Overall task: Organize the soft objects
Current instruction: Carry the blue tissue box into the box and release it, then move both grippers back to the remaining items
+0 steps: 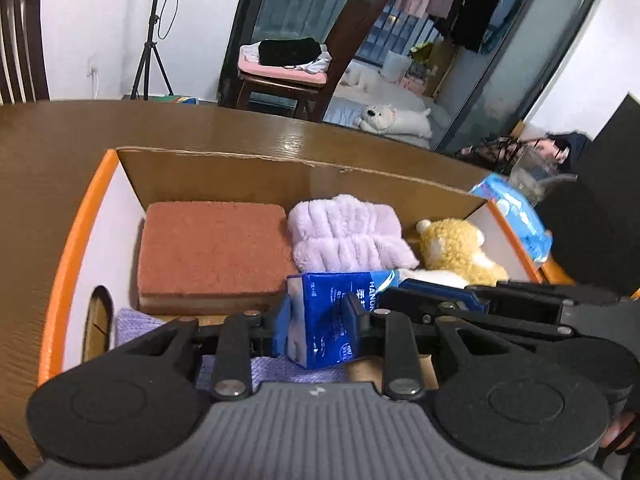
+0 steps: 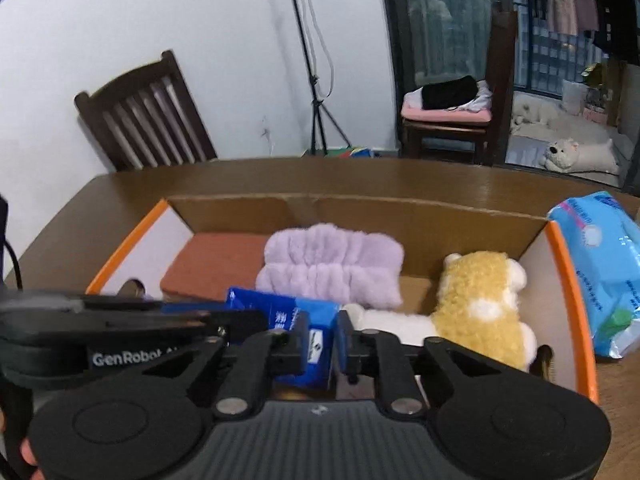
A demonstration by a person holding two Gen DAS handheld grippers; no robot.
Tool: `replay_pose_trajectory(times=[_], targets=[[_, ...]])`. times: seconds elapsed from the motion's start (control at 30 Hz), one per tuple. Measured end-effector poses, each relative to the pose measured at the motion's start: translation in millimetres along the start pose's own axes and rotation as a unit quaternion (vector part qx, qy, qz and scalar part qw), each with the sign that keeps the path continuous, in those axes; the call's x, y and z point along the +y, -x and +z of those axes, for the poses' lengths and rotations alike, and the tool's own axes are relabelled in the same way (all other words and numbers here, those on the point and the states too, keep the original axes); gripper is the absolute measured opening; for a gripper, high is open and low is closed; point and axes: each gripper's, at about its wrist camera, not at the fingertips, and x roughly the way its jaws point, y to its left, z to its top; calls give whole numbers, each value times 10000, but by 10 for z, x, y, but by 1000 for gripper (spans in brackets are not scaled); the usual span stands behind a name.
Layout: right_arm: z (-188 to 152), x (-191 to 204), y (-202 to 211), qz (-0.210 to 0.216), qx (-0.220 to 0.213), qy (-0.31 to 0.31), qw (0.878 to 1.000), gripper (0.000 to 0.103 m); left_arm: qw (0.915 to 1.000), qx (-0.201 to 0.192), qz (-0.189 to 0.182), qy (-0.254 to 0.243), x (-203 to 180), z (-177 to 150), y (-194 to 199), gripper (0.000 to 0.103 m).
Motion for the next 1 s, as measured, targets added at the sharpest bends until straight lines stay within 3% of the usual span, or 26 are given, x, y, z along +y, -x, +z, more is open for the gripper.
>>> replay_pose_trajectory(times=[0.13,0.27,0.3,0.37,0.67,0.87,1.0], targets=[[13,-49,-93,104,285,74,9995,9,10000,55,66,-18,-3,-2,-15,29],[15,-73,-6,110,268,-49,9996,9,9997,195,-30,136,28,23,22,44],[16,-51,56,98,222,-55,9997,14,9999,125,44,101,22,4,85,44],[12,-24,244,63,84,-2,9999,25,9998,-126,122,-23,-9,-29,306,44],[-70,36,1440,-213,-510,393,9977,34,9947,-904,321,-375,-173,-278,1464,44],[-315,11,1939,-288,-703,346,9965,35,9923,-1084,399,-455,-313,-494,1833,44],[-570,66,2202,-249,-958,382,9944,40,9884,-1373,433,-481,-401,-831,2079,49]])
